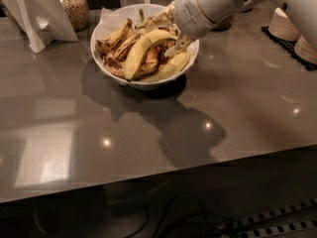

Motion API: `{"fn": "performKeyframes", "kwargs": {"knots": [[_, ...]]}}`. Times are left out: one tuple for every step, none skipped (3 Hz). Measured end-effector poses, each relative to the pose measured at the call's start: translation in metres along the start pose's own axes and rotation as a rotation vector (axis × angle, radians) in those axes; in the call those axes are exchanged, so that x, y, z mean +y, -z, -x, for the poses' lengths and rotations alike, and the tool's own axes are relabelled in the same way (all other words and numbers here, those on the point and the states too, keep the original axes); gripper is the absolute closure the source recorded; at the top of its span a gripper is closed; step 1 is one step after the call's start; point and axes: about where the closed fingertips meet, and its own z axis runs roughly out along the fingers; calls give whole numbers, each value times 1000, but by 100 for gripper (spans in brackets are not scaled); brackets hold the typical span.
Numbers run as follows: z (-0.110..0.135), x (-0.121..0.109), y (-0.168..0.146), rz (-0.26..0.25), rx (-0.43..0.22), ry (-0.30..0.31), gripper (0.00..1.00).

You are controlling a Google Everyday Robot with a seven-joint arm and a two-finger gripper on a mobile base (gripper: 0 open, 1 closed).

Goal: Pick banana from white bowl

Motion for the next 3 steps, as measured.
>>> {"fn": "performKeyframes", "kwargs": {"knots": [[-2,-3,-11,-7,-16,12,47],[-3,-10,-23,-22,-35,26,47],[-1,-17,-37,-37,-65,34,47]]}}
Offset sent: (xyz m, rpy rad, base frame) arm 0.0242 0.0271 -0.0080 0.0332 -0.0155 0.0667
